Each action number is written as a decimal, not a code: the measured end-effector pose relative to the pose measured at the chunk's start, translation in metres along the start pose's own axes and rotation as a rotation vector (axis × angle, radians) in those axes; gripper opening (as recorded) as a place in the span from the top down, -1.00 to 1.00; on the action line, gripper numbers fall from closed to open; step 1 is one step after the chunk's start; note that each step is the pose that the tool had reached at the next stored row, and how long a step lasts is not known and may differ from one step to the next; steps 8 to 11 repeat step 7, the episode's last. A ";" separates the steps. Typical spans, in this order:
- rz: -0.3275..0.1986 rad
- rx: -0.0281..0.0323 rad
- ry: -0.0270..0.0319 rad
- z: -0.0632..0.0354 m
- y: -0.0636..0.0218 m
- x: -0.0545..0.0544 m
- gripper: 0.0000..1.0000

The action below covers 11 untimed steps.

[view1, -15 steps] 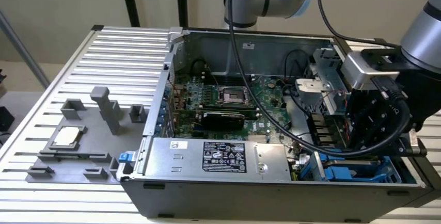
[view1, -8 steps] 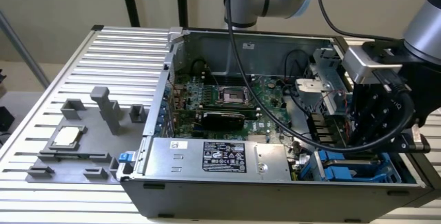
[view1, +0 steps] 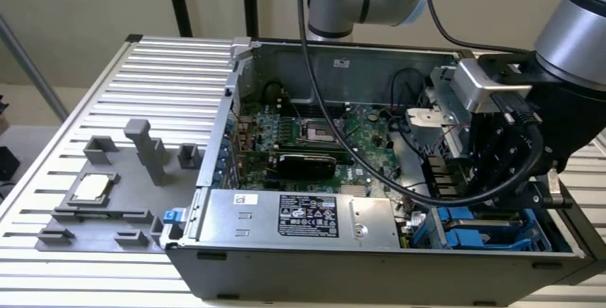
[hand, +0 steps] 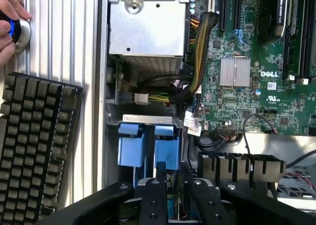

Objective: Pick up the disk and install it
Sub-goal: 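Insert the second disk wire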

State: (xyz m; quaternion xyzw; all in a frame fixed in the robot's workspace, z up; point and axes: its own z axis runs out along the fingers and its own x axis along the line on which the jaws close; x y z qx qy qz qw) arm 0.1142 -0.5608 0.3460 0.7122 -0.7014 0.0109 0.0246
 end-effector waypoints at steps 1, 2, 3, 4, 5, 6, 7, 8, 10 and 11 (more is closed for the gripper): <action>0.000 0.0000 0.0000 0.0000 0.0000 0.000 0.51; 0.000 0.0000 0.0000 0.0000 0.0000 0.000 0.51; 0.000 0.0000 -0.0002 0.0000 0.0000 0.000 0.51; 0.000 0.0000 -0.0001 0.0000 0.0000 0.000 0.51; 0.000 0.0000 -0.0002 0.0000 0.0000 0.000 0.51; 0.000 0.0000 -0.0001 0.0000 0.0000 0.000 0.51; 0.000 0.0000 -0.0002 0.0000 0.0000 0.000 0.51; 0.000 0.0000 -0.0002 0.0000 0.0000 0.000 0.51; 0.000 0.0000 -0.0002 0.0000 0.0000 0.000 0.51; 0.000 0.0000 -0.0002 0.0000 0.0000 0.000 0.51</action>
